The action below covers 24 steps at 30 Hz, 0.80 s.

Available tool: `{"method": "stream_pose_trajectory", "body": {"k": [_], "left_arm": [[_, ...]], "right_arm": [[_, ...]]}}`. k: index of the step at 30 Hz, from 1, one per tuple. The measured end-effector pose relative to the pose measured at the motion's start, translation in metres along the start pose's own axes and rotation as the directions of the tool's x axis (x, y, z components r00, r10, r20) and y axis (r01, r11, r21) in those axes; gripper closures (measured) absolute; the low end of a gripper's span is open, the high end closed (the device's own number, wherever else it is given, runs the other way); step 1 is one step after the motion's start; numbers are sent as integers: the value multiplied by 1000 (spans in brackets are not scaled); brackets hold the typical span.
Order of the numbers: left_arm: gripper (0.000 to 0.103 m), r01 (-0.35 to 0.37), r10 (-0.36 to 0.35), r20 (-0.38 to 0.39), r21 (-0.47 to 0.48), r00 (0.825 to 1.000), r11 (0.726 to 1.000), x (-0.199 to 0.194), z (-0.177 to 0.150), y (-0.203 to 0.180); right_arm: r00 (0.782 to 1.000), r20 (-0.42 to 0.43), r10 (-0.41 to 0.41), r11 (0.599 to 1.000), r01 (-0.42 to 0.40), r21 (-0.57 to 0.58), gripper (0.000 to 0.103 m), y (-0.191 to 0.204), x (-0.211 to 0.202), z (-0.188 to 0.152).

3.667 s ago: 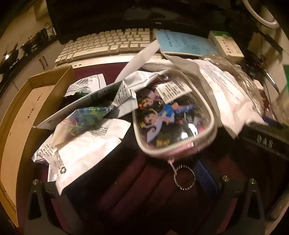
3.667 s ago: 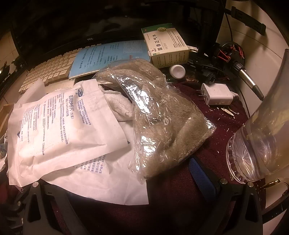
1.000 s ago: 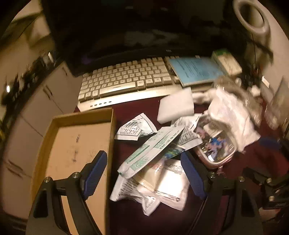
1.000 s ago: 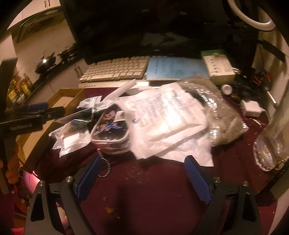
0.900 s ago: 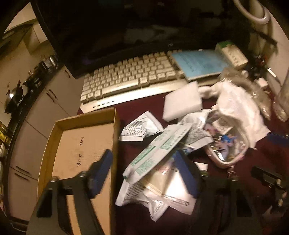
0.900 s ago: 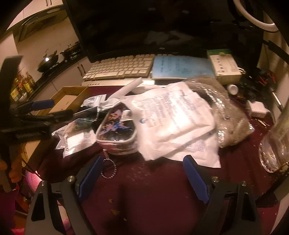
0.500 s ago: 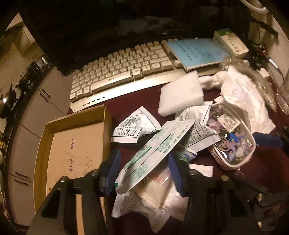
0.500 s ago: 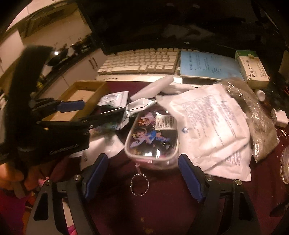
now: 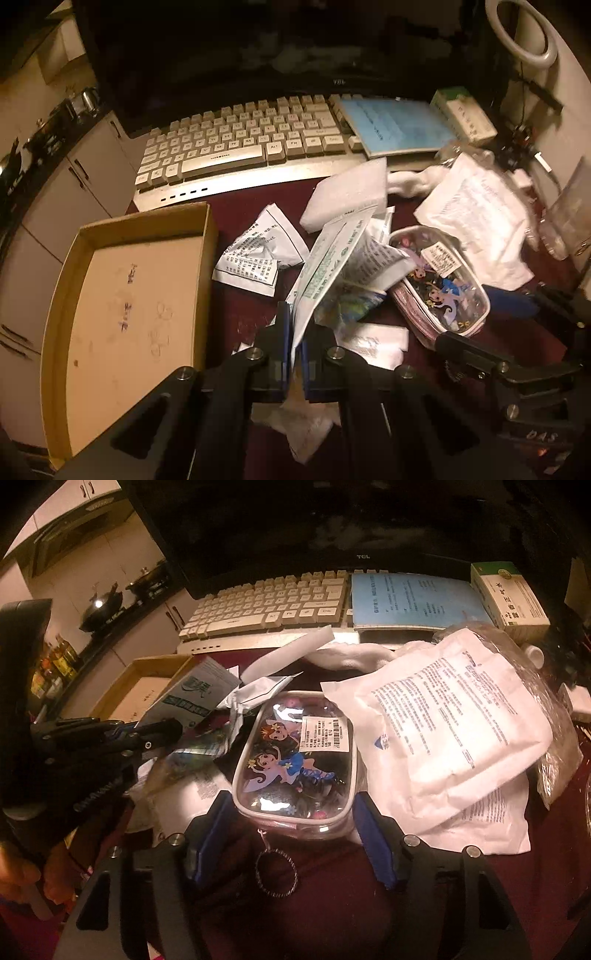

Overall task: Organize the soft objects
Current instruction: 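Grasp the clear cartoon pouch with the right gripper while the left grasps the green-white sachet, then carry both items over the cardboard tray and release the pouch from the right gripper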

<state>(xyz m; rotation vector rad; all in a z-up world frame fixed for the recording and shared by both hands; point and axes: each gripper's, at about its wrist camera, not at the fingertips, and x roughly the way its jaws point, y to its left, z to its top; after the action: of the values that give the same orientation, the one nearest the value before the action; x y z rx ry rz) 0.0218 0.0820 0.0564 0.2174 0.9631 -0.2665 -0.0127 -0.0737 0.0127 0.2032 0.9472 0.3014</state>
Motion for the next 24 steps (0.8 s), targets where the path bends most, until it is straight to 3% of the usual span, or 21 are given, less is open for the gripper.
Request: {"method": "stream_pose_trajectory", "body": {"k": [9,24], "left_arm": [[101,114,-107,62,-111,992,987,-38,-24,18],[101,144,-122,143,-162,982,976,-80,-43,35]], "right_arm": [[998,26,54,998,-54,15,32,-2,-31,-15],[986,149,78,996,-70,-58,32,33,-84,-12]]}}
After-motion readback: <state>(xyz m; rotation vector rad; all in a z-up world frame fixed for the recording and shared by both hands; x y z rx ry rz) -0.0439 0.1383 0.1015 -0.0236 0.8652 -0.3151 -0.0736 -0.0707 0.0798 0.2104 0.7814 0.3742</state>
